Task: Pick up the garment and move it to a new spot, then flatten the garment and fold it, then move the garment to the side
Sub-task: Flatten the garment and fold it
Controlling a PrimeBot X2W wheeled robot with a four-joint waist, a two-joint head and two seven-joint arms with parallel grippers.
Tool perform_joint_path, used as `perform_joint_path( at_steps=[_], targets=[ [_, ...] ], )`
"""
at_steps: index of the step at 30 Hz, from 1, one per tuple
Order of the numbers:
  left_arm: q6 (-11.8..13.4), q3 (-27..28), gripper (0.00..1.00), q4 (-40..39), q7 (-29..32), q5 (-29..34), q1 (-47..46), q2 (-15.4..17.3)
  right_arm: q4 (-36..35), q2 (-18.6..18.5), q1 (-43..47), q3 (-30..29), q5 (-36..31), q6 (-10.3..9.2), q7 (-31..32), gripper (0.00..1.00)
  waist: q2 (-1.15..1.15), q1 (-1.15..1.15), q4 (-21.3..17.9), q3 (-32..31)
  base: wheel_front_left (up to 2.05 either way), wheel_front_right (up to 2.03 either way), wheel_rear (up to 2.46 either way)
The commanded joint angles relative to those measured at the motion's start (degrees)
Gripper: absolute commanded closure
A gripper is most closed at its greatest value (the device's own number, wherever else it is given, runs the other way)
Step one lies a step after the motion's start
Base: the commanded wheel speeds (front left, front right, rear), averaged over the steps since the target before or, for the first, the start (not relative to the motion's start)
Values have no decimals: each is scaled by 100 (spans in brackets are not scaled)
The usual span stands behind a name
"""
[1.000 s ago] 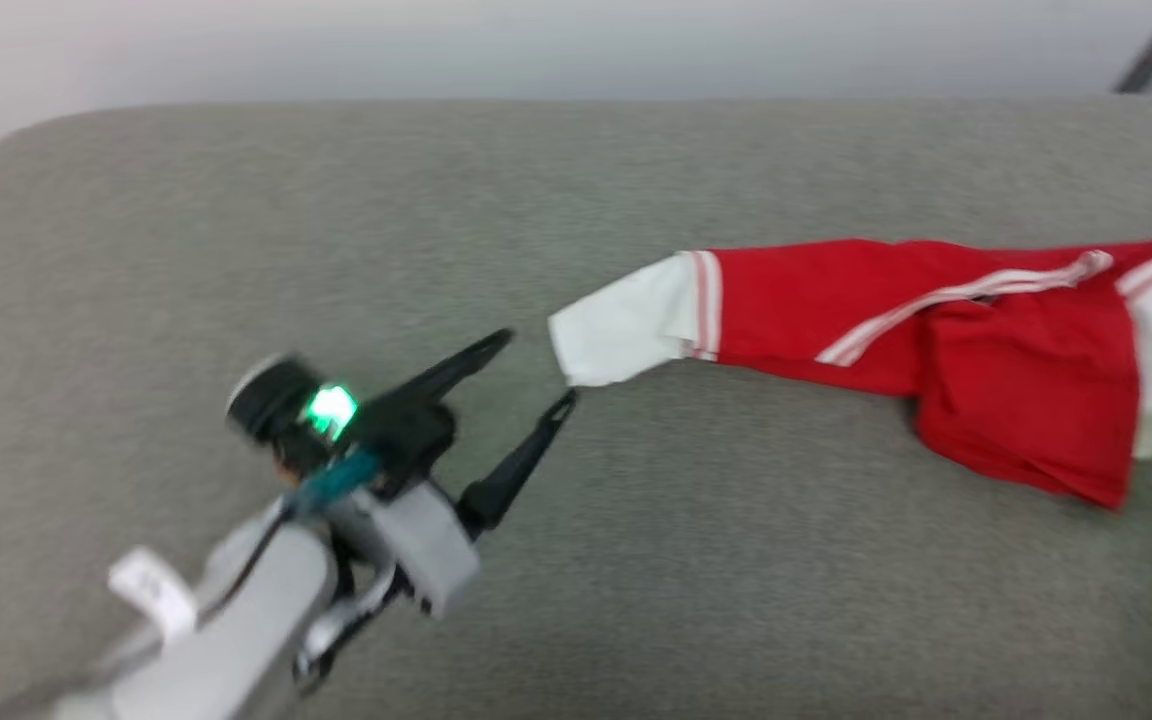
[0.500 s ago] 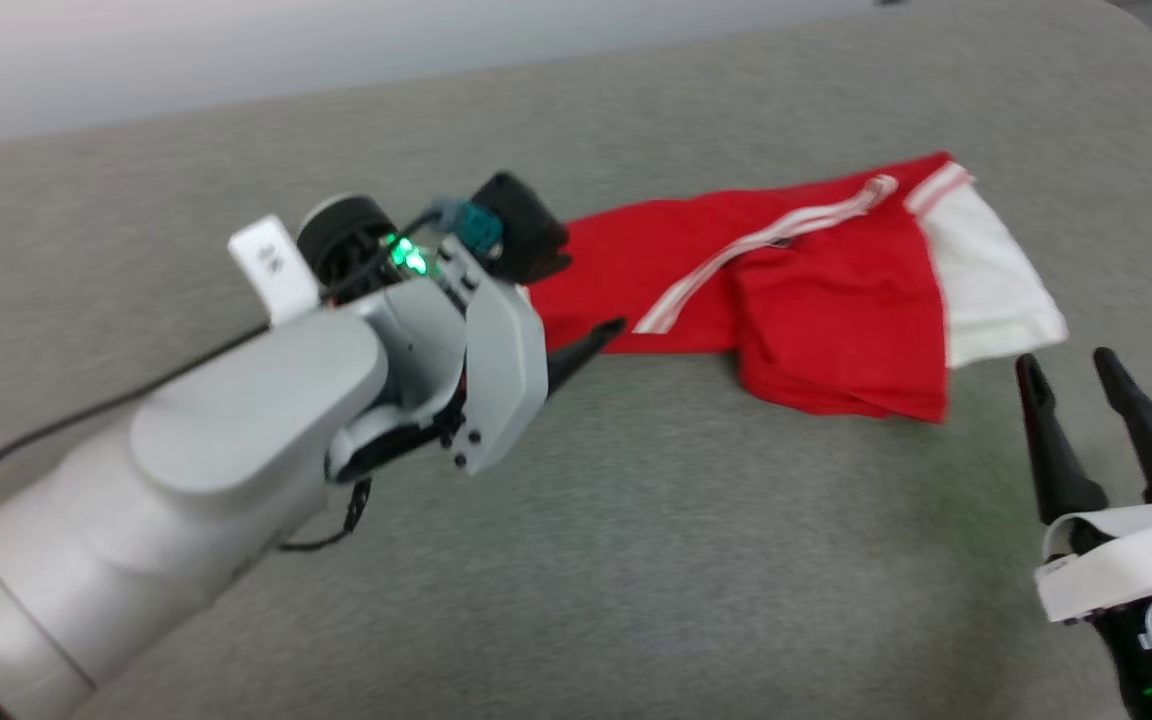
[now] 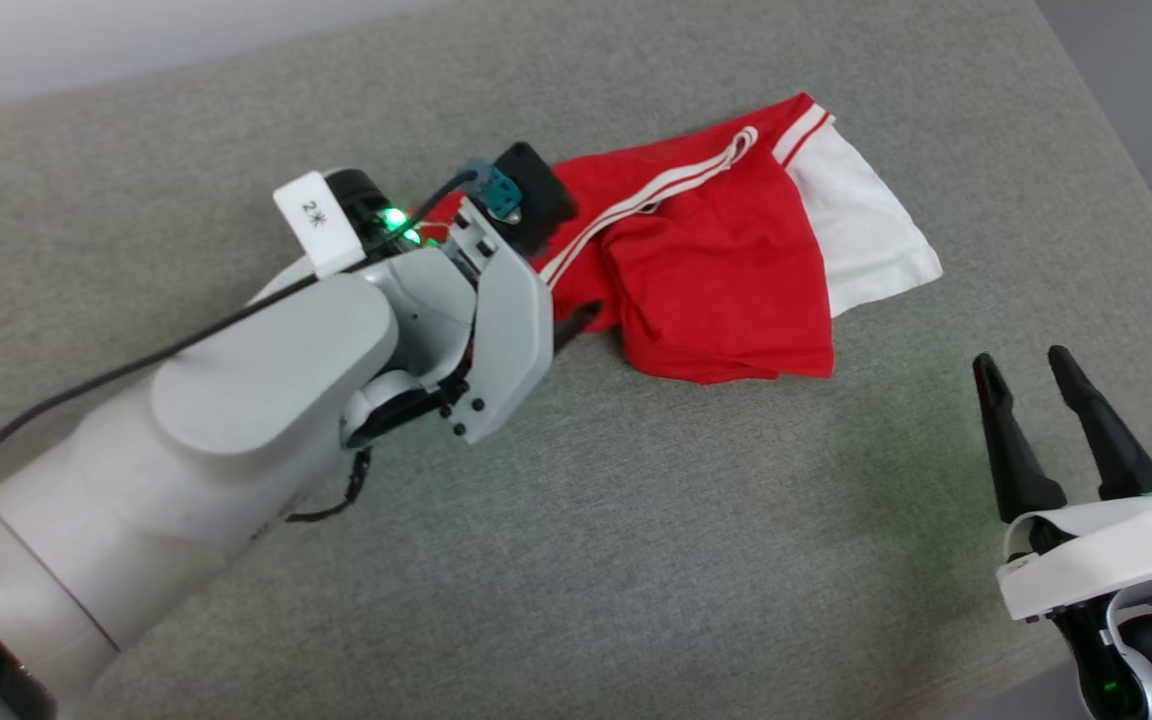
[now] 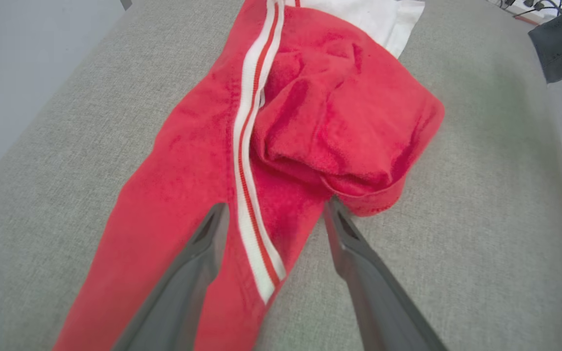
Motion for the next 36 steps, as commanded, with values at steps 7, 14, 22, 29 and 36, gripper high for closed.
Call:
perform_joint_path(
  at_steps=[7,14,22,29,36],
  targets=[
    [8,6,0,279,-92,290,-111,-11,-16,22,-128,168,34,-6,-35,0,0,0,-97,99,0,0,0],
    [8,5,51,573,-248,527,-158,-37,-57,63,-137,297,52,-6,-72,0,0,0,-157,171,0,0,0],
    [8,8,100,908,-642,507,-433,6,-91,96,-98,286,88,-6,-112,0,0,0,-193,228,0,0,0],
    [8,4,100,1767,-1045,425,-1205,42,-37,216,-220,506,160,-6,-171,0,0,0,-385,414,0,0,0],
    [9,6,100,2547,-998,1306,-1659,44,137,359,-383,789,277,-6,-346,0,0,0,-648,679,0,0,0]
  ],
)
